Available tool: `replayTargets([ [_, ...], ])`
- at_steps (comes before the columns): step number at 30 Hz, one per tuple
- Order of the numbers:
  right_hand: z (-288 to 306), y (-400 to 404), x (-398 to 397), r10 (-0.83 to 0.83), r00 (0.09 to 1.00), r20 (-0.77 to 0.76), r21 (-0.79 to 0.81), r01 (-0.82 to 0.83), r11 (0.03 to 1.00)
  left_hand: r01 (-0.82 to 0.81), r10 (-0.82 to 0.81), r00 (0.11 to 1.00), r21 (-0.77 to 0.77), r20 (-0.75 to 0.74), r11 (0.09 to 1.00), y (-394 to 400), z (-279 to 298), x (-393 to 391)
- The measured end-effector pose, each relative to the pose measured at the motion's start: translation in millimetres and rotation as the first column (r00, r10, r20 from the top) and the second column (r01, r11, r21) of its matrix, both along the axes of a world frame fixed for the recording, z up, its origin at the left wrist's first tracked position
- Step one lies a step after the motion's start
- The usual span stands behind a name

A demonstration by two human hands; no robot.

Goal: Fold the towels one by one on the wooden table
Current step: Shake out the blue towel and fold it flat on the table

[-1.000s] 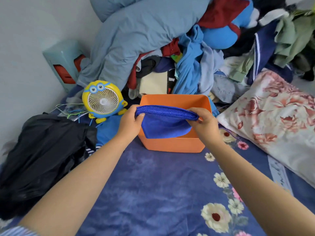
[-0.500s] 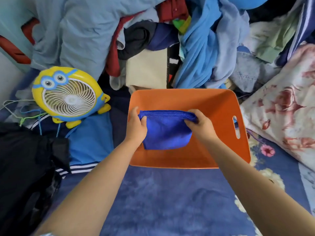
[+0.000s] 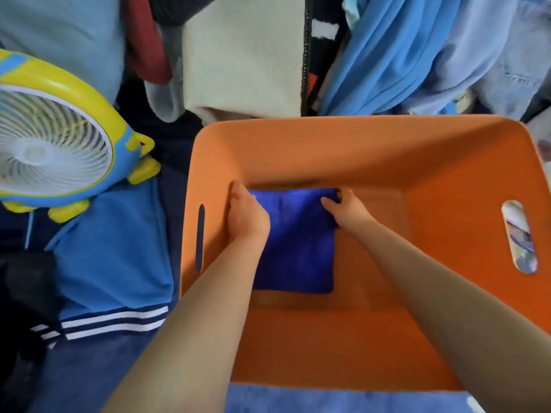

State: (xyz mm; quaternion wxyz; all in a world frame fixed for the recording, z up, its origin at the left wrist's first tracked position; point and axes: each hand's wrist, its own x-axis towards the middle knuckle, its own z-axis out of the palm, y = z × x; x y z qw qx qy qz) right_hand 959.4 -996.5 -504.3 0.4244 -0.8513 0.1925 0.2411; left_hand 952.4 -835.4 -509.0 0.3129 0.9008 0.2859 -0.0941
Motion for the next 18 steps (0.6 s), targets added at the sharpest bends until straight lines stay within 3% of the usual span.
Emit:
replayTargets([
  [2,-12,2,2,0.081,0.996,0.049,-0.053,-0.078,0.996,0.005,-0.005,0.991,0.003,0.133,1.000,-7,-6,0],
  [4,-17,1,-4,0.237,0.954,0.183,-0.204,-0.199,0.959,0.165,-0.200,0.956,0.170,0.216,0.972,-11,-15,-11],
  [7,-25,-7,-21,0.551,0.786,0.282,-0.419,-0.415,0.807,0.589,-0.633,0.773,0.332,0.034,0.737,-8,-33,-31],
  [9,-36,-9,-35,0.745,0.649,0.151,-0.523,-0.588,0.618,0.742,-0.756,0.646,0.320,-0.108,0.589,-3,-45,-40],
  [10,-42,-8,-41,0.782,0.618,0.085,-0.530,-0.637,0.561,0.760,-0.762,0.631,0.314,-0.147,0.569,-1,-50,-42],
  [13,-51,-3,-45,0.776,0.631,0.004,-0.486,-0.677,0.553,0.737,-0.713,0.668,0.329,-0.215,0.591,-1,-60,-46],
  [18,-55,10,-23,0.779,0.627,0.025,-0.436,-0.694,0.573,0.649,-0.601,0.761,0.327,-0.246,0.687,-3,-68,-44],
])
